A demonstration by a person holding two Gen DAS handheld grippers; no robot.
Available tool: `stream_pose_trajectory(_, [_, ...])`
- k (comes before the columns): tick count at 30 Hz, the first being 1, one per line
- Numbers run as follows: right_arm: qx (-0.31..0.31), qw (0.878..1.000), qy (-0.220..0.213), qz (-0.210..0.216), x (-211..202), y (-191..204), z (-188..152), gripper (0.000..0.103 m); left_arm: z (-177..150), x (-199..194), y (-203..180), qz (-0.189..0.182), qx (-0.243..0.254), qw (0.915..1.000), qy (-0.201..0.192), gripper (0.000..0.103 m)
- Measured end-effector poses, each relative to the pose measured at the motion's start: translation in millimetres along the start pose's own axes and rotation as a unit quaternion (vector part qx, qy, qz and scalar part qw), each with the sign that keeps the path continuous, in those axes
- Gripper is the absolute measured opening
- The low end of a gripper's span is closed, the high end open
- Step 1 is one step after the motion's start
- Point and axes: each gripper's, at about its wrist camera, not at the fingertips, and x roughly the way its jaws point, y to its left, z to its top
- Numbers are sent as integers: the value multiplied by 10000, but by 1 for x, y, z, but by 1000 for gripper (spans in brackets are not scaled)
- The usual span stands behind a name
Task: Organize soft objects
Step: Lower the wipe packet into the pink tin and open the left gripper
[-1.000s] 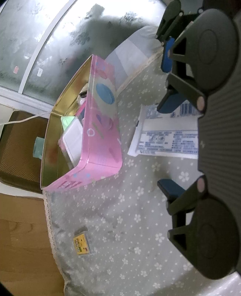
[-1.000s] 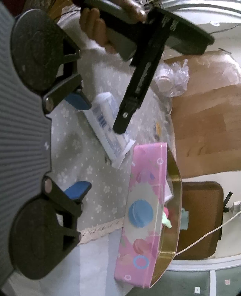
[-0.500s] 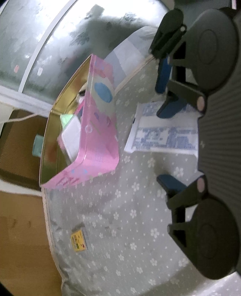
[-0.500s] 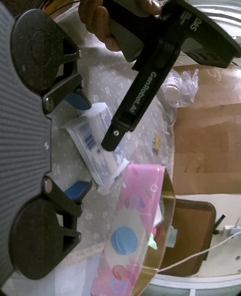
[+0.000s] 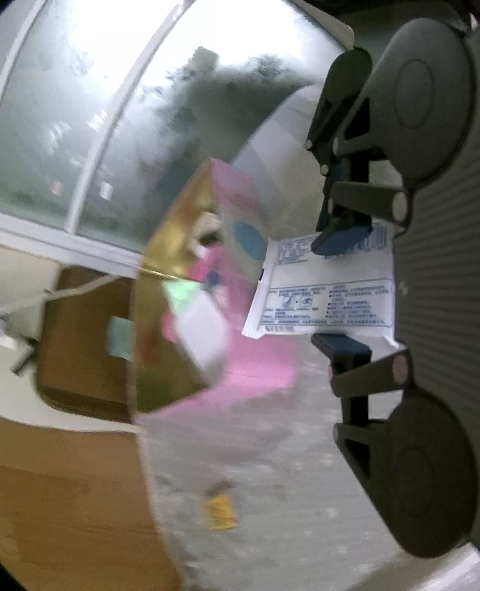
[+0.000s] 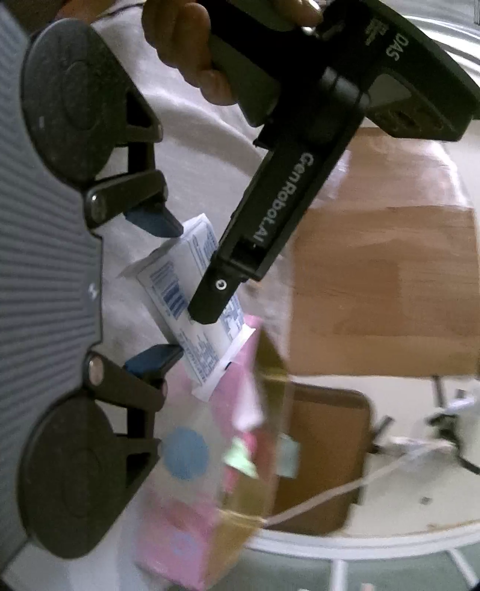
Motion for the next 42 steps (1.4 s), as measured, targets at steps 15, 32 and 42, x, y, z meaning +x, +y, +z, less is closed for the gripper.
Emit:
stream_pose_trajectory(15, [346,9962,-152,-790,82,-117,62,67,137,108,-11,403,471,9971,-437,59])
stream_pose_trajectory(32, [913,9860,-502,-1299,92,-120,45,71,122,120,36,1236,-188,9913,-407,79])
stream_pose_trajectory(42, [1095,9764,-989,-1578,70,-72,35,71,52,27,91,1722,-601,9779,-1024,95])
